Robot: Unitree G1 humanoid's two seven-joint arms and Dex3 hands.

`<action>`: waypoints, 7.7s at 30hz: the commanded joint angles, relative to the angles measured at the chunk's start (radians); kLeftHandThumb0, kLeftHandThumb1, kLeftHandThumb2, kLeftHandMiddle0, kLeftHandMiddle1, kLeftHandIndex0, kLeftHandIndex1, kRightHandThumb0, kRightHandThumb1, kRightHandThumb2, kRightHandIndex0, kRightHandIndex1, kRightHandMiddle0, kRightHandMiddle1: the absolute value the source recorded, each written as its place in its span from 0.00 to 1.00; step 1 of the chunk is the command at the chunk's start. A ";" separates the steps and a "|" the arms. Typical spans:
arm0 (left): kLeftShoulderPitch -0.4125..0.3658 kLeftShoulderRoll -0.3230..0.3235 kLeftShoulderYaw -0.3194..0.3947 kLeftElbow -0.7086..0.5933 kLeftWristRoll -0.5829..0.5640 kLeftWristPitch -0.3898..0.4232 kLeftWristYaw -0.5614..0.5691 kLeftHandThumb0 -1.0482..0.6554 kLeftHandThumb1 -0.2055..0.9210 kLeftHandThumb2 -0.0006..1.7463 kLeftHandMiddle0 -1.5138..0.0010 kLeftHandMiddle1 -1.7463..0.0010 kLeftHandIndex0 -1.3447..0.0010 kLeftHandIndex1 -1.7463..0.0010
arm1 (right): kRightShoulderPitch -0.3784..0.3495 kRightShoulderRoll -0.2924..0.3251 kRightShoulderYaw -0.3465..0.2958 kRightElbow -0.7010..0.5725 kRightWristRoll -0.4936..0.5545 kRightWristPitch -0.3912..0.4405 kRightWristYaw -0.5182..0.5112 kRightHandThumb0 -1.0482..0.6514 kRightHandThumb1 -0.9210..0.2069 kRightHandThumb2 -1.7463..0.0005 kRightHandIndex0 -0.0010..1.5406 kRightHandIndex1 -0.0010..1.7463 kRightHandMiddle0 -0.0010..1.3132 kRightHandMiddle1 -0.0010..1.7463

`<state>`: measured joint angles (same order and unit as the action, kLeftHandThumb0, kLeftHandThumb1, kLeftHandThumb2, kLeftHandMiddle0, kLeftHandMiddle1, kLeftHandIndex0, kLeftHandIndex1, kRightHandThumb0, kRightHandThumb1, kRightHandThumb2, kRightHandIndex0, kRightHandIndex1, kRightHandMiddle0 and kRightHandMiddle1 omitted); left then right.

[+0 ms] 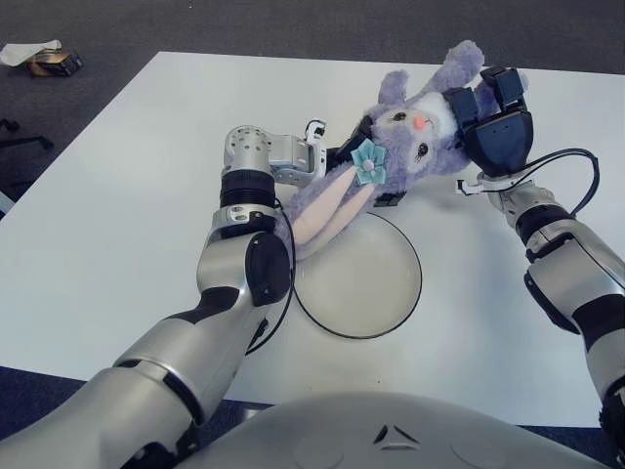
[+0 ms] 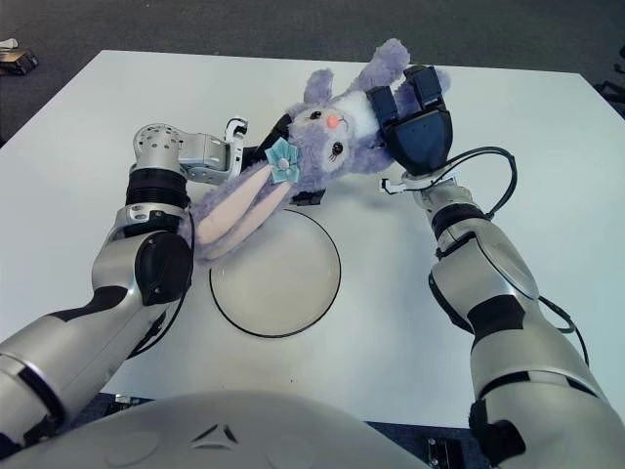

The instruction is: Put the doll into the plate.

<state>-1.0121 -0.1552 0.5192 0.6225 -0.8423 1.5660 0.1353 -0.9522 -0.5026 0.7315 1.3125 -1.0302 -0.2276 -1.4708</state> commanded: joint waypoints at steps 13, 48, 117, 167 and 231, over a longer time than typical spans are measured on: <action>0.086 -0.081 -0.085 -0.087 0.028 -0.006 -0.109 0.38 0.74 0.53 0.26 0.00 0.72 0.00 | -0.024 -0.056 -0.022 -0.018 0.038 -0.175 0.179 0.62 0.60 0.23 0.48 0.89 0.35 1.00; 0.440 0.119 -0.744 -0.566 0.622 -1.076 -0.315 0.41 1.00 0.30 0.79 0.09 0.86 0.00 | 0.040 -0.100 -0.204 -0.211 0.206 -0.183 0.631 0.34 0.50 0.27 0.85 1.00 0.44 1.00; 0.484 0.229 -0.826 -0.482 1.258 -1.788 -0.149 0.00 1.00 0.36 1.00 1.00 1.00 1.00 | 0.104 -0.105 -0.289 -0.328 0.219 -0.083 0.779 0.34 0.51 0.27 0.84 1.00 0.45 1.00; 0.450 0.132 -1.074 -0.659 2.027 -1.367 -0.099 0.00 1.00 0.33 0.91 0.86 1.00 0.70 | 0.075 -0.110 -0.356 -0.578 0.195 0.281 1.202 0.34 0.52 0.26 0.83 1.00 0.46 1.00; 0.136 0.027 -1.156 -0.114 1.794 -1.130 -0.274 0.00 1.00 0.45 1.00 1.00 1.00 1.00 | 0.091 -0.116 -0.358 -0.605 0.175 0.390 1.183 0.32 0.58 0.21 0.87 1.00 0.50 1.00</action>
<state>-0.8940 -0.1333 -0.6326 0.5735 0.9816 0.4519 -0.0970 -0.8704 -0.6037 0.3758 0.7213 -0.8481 0.1514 -0.2936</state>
